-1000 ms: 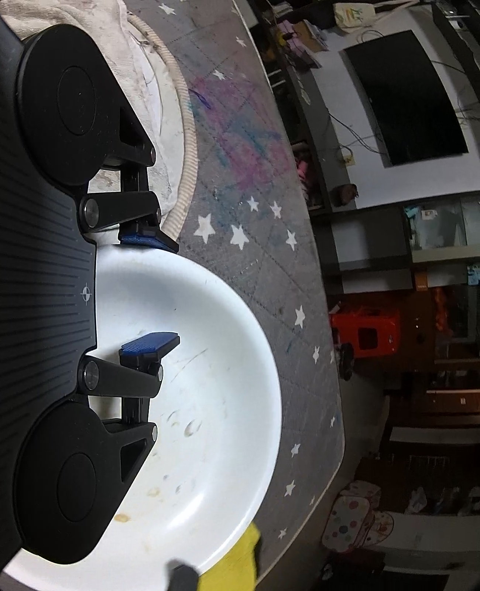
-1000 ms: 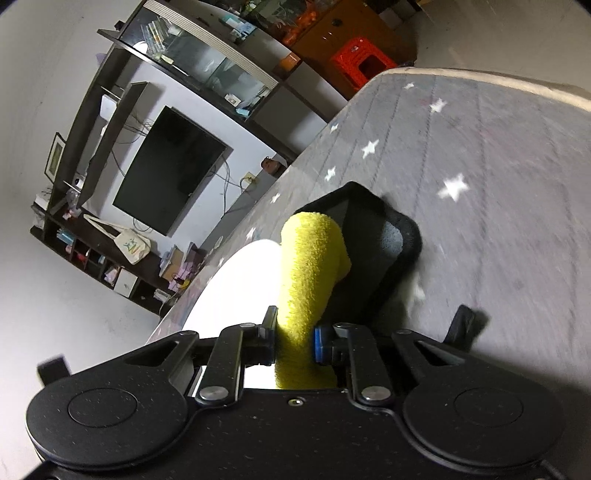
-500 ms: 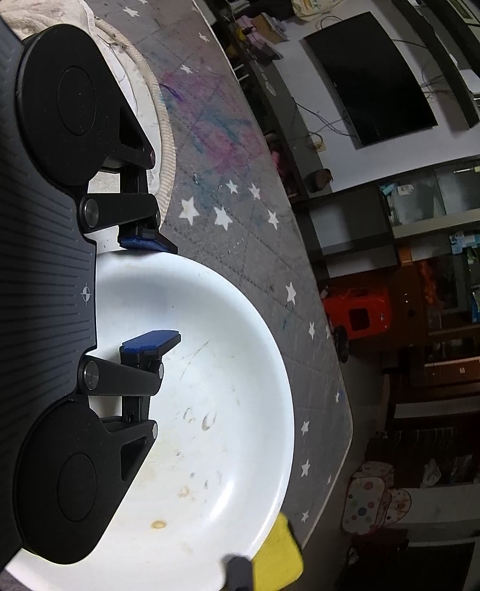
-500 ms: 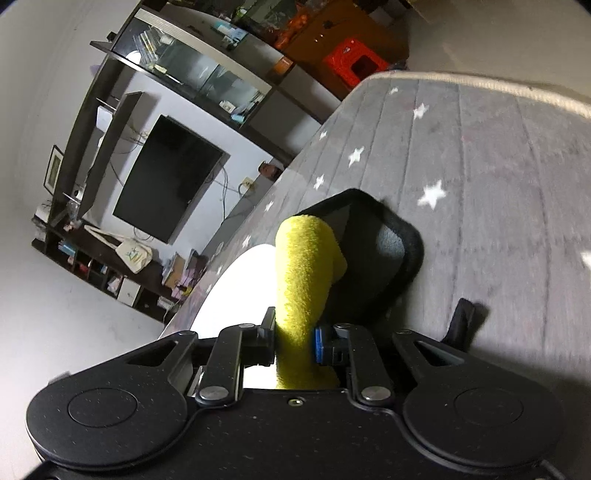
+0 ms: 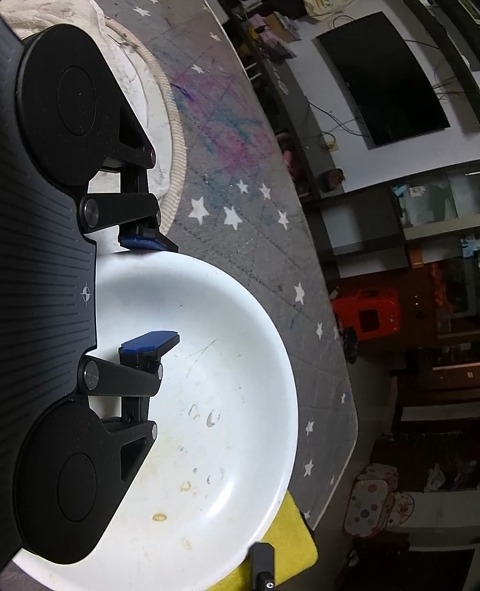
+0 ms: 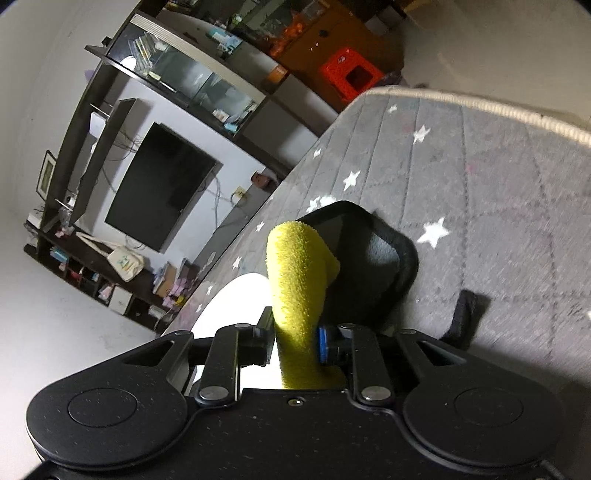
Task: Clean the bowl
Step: 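Keep wiping along the bowl rim with the right tool's cloth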
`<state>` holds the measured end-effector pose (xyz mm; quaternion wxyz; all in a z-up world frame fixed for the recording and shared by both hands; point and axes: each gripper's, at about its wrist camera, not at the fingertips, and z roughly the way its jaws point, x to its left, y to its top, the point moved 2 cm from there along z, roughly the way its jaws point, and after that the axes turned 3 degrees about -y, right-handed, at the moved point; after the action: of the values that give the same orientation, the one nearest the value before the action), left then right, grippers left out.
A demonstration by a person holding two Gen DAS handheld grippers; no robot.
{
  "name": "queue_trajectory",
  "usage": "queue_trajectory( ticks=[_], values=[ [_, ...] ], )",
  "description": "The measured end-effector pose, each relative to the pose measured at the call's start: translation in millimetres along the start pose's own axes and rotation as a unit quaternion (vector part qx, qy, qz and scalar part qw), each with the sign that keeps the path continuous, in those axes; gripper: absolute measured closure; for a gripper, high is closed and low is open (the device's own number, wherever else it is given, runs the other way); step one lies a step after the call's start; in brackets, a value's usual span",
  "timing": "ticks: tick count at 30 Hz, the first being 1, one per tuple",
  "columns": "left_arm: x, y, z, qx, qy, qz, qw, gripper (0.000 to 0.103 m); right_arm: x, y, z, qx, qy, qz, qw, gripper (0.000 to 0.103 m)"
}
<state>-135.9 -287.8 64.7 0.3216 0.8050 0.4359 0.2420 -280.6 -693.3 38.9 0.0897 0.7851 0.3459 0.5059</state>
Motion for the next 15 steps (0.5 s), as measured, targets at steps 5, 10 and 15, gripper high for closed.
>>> queue_trajectory(
  ticks=[5,10,15],
  values=[
    [4,-1,-1,0.002,-0.007,-0.001,1.0,0.058,-3,4,-3,-0.003,0.0,-0.002,1.0,0.076],
    [6,-1,-4,0.008,-0.012,-0.002,0.9999,0.058,5,9,-12,-0.018,-0.016,-0.032,0.999,0.064],
    [8,-1,-5,0.011,-0.017,-0.005,0.9998,0.058,11,14,-11,-0.023,-0.041,-0.064,0.997,0.064]
  ],
)
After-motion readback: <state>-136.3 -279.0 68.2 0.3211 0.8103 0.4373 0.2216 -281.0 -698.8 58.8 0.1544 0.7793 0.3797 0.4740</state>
